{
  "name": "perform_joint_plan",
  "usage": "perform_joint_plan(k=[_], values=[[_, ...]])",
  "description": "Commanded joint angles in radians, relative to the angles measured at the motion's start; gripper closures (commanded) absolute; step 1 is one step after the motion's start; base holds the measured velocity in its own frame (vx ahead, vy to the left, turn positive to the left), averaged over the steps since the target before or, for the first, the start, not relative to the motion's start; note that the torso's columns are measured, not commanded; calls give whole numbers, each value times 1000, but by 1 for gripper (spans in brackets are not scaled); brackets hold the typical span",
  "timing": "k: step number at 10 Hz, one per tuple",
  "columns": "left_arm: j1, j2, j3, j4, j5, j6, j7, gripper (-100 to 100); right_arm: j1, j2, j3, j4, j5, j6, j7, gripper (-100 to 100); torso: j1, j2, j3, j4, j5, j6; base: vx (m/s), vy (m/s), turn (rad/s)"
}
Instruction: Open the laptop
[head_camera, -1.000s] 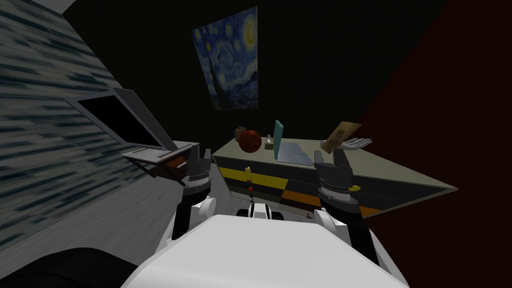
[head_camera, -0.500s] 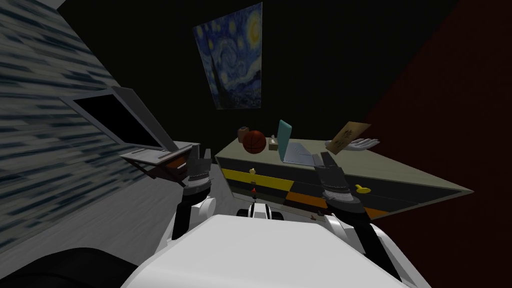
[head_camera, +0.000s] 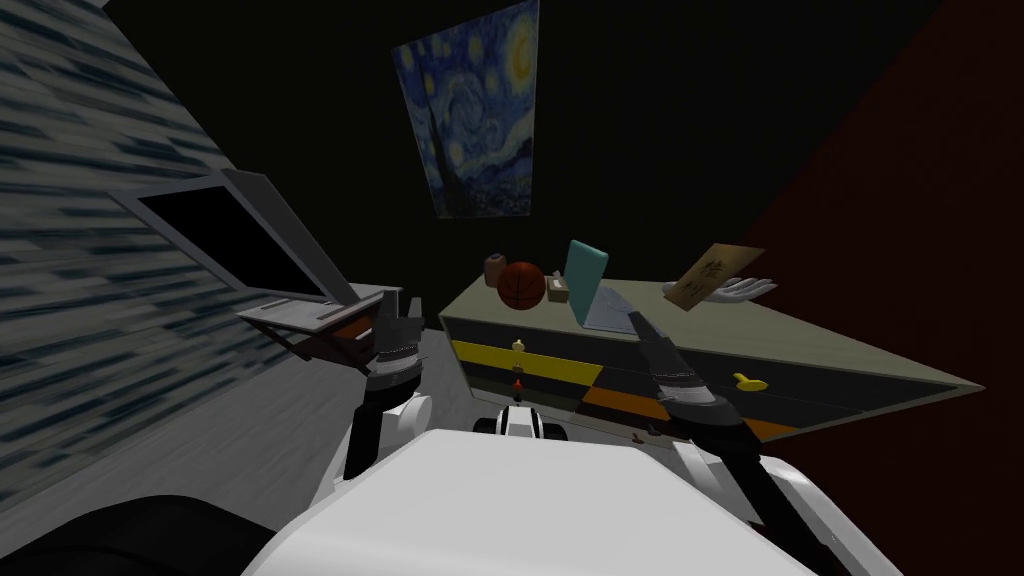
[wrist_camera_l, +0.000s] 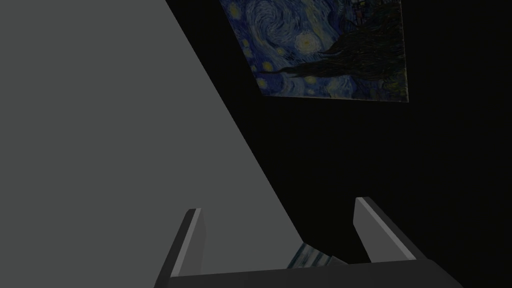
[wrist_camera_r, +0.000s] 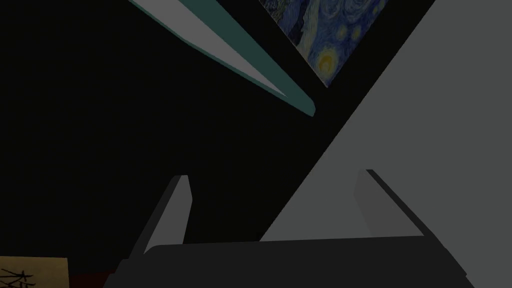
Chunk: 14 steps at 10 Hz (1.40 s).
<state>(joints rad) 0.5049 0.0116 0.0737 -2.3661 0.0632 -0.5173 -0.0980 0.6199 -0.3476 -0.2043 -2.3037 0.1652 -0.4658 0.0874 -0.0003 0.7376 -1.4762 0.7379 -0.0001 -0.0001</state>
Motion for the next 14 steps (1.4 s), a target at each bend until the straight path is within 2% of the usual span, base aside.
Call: perform_joint_plan(k=[1, 8, 12, 13, 14], values=[[0, 0, 0, 0, 0, 0, 0, 0, 31, -58, -49, 22, 44, 42, 18, -100, 0, 1, 0, 0, 0, 0, 26, 128, -16], [0, 0, 0, 0, 0, 0, 0, 0, 102, -244, -173, 95, 166, 166, 69, -100, 0, 1, 0, 0, 0, 0, 36, 135, -17], [0, 0, 0, 0, 0, 0, 0, 0, 141, -375, -248, 151, 239, 243, 99, -100, 0, 0, 0, 0, 0, 0, 45, 133, -16], [0, 0, 0, 0, 0, 0, 0, 0, 151, -401, -267, 165, 258, 262, 106, -100, 0, 1, 0, 0, 0, 0, 23, 146, -19], [0, 0, 0, 0, 0, 0, 0, 0, 151, -407, -267, 165, 258, 262, 106, -100, 1, 2, 1, 0, 0, 0, 6, 103, -12]])
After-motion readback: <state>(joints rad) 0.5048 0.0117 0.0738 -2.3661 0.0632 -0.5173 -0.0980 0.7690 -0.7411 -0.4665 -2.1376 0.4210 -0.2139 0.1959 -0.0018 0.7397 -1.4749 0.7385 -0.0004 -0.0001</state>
